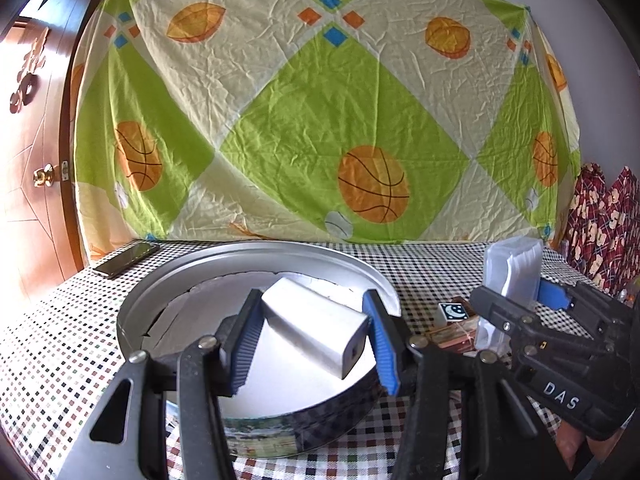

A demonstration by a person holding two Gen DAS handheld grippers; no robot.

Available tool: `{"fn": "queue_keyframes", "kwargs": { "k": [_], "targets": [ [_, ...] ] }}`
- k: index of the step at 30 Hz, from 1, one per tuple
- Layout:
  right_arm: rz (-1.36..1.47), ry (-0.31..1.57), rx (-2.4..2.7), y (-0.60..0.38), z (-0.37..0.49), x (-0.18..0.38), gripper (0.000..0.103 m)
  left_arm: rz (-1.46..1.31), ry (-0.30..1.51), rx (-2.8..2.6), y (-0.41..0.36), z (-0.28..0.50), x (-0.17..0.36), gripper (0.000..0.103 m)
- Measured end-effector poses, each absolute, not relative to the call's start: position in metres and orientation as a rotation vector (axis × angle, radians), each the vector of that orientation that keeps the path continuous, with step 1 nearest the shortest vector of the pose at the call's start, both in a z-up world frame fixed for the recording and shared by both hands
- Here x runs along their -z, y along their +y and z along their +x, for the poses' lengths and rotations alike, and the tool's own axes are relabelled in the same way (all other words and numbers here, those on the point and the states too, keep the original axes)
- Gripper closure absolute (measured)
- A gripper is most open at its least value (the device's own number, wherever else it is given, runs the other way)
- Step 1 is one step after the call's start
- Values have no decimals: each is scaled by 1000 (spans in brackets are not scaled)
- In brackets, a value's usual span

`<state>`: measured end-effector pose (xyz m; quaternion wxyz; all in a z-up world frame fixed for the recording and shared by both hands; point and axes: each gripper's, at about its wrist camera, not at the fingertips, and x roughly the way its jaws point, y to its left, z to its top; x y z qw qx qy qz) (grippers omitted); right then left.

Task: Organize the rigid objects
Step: 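Carry the white charger with the left gripper while the right gripper carries the clear box over the tin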

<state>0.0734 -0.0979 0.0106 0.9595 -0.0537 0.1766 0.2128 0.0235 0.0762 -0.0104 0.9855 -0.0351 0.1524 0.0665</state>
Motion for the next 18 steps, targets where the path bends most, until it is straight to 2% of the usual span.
{"fn": "queue_keyframes", "kwargs": {
  "k": [18],
  "targets": [
    [-139, 391, -509, -64, 78, -8, 46, -104, 305, -173, 104, 16, 11, 53]
  ]
}}
